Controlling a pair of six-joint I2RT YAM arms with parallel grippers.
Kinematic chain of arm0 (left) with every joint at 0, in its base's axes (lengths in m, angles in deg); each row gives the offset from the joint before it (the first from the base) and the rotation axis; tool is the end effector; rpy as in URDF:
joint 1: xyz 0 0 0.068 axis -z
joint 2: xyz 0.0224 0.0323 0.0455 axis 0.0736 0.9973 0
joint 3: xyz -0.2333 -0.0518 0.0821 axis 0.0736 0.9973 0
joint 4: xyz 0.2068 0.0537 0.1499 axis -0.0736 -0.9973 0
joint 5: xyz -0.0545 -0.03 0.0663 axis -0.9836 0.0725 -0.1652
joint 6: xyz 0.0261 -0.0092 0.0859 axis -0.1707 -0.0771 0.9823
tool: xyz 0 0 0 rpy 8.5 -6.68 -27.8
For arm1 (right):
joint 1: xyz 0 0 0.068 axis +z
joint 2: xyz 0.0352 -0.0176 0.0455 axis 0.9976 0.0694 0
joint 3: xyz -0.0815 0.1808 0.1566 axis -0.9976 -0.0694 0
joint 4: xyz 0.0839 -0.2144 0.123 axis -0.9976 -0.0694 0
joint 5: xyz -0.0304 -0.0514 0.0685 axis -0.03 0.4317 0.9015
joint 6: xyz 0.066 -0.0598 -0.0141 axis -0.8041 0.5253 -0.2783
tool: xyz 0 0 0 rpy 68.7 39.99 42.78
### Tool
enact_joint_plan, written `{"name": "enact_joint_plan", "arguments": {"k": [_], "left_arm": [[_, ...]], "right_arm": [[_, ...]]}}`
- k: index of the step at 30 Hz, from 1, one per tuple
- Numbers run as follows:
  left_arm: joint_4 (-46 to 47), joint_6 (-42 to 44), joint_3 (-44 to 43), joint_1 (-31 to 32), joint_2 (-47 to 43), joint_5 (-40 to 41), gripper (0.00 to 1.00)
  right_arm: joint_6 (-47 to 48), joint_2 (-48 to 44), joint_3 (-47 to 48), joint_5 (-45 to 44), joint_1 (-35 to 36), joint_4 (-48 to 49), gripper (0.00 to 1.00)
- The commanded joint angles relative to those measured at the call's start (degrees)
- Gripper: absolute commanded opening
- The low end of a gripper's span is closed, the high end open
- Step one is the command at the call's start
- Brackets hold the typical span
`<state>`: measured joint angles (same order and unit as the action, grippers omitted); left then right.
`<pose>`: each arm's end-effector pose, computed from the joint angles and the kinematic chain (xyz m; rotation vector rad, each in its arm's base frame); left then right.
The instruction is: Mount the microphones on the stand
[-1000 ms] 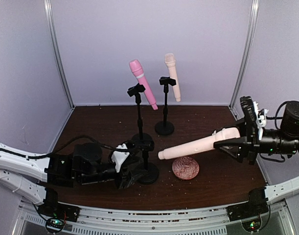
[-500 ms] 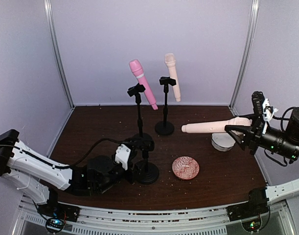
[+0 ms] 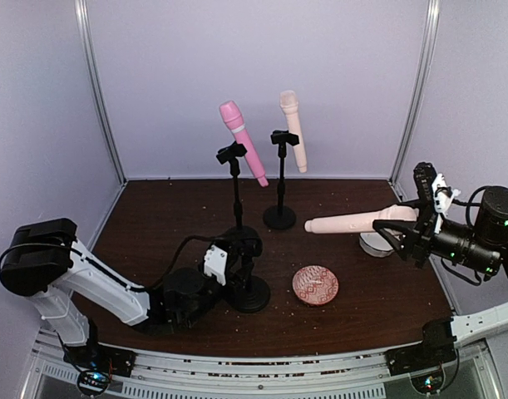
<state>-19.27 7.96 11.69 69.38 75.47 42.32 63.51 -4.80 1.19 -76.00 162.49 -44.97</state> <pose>0.1423 -0.3115 0.1443 0.3670 1.6654 -0.6246 0.0740 0.1566 0.3654 -0.7850 1.6428 0.6066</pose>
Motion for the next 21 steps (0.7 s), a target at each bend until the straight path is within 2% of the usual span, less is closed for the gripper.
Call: {"name": "enact_joint_plan", "arguments": {"k": [1, 10, 13, 18, 21], "left_arm": [[10.49, 0.26, -0.47, -1.59, 3.68, -0.51, 0.42], [23.93, 3.34, 0.2, -2.41, 10.44, -2.49, 0.35], [24.94, 4.98, 0.24, -2.41, 10.54, -3.61, 0.26], [26.08, 7.58, 0.7, -2.52, 9.84, -5.61, 0.15], [25.77, 7.96, 1.59, -3.93, 8.27, -11.91, 0.08]], "right_arm": [[2.05, 0.97, -0.08, 3.62, -0.1, 2.85, 0.0], [2.33, 3.48, 0.7, 7.63, -0.1, 5.22, 0.0], [2.68, 3.47, 0.76, 7.79, -0.15, 5.64, 0.0], [2.97, 2.47, 0.13, 11.2, -0.14, 7.27, 0.0], [2.72, 2.31, -0.58, 12.22, -0.16, 8.1, 0.0]]}}
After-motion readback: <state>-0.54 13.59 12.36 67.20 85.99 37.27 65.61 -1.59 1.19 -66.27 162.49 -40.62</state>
